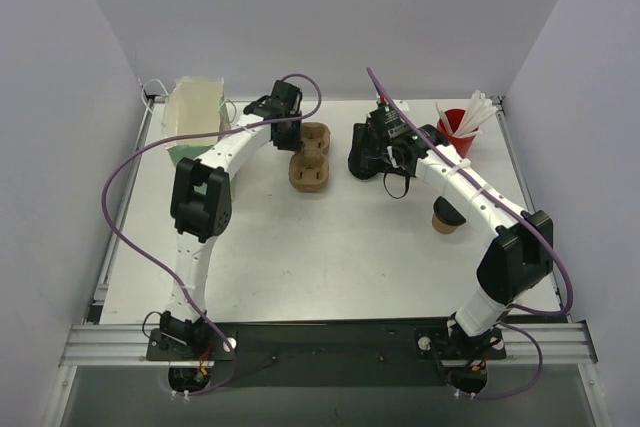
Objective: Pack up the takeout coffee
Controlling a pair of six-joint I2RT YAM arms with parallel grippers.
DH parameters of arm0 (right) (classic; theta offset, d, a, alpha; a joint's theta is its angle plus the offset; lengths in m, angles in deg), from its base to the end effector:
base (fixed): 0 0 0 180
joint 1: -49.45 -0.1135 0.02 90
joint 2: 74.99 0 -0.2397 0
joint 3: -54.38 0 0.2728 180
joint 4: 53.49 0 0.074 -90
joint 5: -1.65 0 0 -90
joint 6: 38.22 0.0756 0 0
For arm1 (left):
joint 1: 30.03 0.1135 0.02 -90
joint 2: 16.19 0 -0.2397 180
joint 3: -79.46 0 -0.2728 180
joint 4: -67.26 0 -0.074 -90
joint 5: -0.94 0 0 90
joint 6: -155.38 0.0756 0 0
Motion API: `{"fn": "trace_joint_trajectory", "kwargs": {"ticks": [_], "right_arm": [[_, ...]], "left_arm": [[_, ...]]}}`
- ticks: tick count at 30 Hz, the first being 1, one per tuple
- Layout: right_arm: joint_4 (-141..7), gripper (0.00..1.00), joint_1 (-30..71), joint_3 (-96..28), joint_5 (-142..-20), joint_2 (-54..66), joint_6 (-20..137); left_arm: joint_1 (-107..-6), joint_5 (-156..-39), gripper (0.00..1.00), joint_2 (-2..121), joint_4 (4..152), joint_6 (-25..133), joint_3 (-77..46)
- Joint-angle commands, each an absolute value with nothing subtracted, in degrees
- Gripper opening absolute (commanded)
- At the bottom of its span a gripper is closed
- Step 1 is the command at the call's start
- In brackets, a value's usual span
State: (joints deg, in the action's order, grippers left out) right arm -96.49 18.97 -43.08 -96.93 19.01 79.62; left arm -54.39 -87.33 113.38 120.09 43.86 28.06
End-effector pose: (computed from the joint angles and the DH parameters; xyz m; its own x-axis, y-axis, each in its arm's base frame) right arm 0.3709 0.2052 0.2744 -0.6731 0.1397 -0.7263 -0.0996 0.9559 0.2762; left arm 0.4872 -0.2181 0.1730 -0.8291 -0.0271 -0.5584 0.0988 0.9760 -0.1940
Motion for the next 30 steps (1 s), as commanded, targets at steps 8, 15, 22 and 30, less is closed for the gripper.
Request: {"fn": "trace_joint_trajectory", "kwargs": {"ticks": [8, 15, 22, 30], "right_arm": [[-97.9, 0.97, 18.4, -42.4, -98.5, 18.3, 79.5], [-97.8, 0.97, 18.4, -42.4, -98.5, 18.4, 79.4], [-97.8, 0.97, 18.4, -42.2, -98.5, 18.3, 79.4], [-97.8, 0.97, 18.4, -42.2, -98.5, 18.4, 79.3]], "left_arm": [[-54.9, -86.6, 0.20, 114.1, 119.3, 44.9, 30.7], [-54.9, -87.0, 0.06, 112.7, 118.7, 45.3, 31.3], [-54.8, -87.7, 0.04, 111.0, 117.6, 45.7, 31.1], [-54.3, -89.1, 0.02, 109.4, 117.1, 45.8, 31.5]]}}
